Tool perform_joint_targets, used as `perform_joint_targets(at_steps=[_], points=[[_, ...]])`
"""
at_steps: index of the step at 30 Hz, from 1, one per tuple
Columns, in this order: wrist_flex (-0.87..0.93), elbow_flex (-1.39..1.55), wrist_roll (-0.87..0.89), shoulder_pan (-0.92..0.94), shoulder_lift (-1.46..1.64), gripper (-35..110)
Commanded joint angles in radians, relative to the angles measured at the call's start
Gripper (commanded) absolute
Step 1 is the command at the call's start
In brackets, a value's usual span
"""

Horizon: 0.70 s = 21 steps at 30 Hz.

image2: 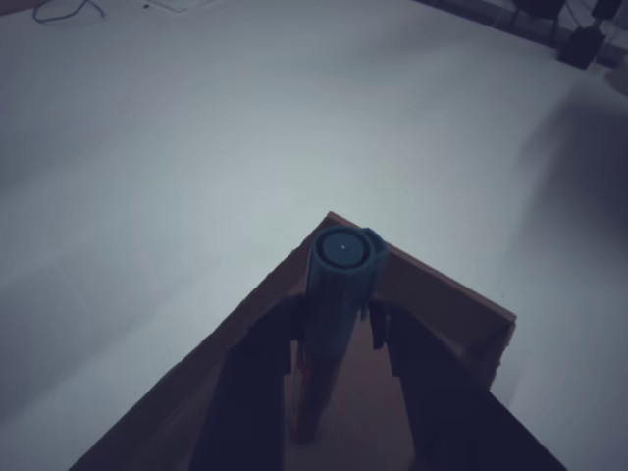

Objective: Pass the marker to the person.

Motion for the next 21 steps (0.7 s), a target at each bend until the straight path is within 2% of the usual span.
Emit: perform_joint_targets(at_steps=[1,21], points=[[-0.028,-0.057,0.006,0.008,0.003,14],[-0.091,-0.005,-0.008,-0.002,0.011,16]])
